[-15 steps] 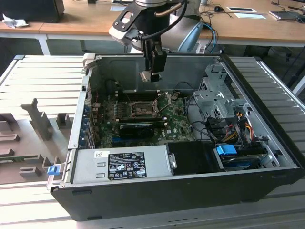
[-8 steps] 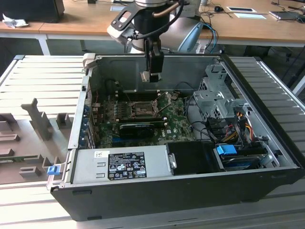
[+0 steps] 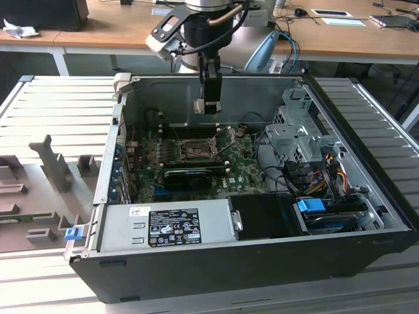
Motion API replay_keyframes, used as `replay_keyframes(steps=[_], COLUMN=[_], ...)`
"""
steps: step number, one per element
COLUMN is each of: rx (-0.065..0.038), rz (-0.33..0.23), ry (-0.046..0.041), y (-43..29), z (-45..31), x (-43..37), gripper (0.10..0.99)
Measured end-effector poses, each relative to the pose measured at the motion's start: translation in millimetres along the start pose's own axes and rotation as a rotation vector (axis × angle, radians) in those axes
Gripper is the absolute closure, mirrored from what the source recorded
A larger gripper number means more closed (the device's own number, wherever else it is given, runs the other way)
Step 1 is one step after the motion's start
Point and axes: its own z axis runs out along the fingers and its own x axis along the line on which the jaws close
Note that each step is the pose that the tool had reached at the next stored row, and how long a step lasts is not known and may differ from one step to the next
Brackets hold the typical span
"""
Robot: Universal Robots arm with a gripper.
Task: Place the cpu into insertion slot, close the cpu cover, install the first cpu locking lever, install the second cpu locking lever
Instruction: 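Place the cpu into insertion slot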
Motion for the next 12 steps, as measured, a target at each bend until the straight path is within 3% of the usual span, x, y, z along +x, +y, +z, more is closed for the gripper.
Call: replay_keyframes(steps=[12], rx=[0.001], rz=[0.000], ry=[0.0004], y=[-1.7], z=[22.2], x=[-0.7], gripper=[0.561])
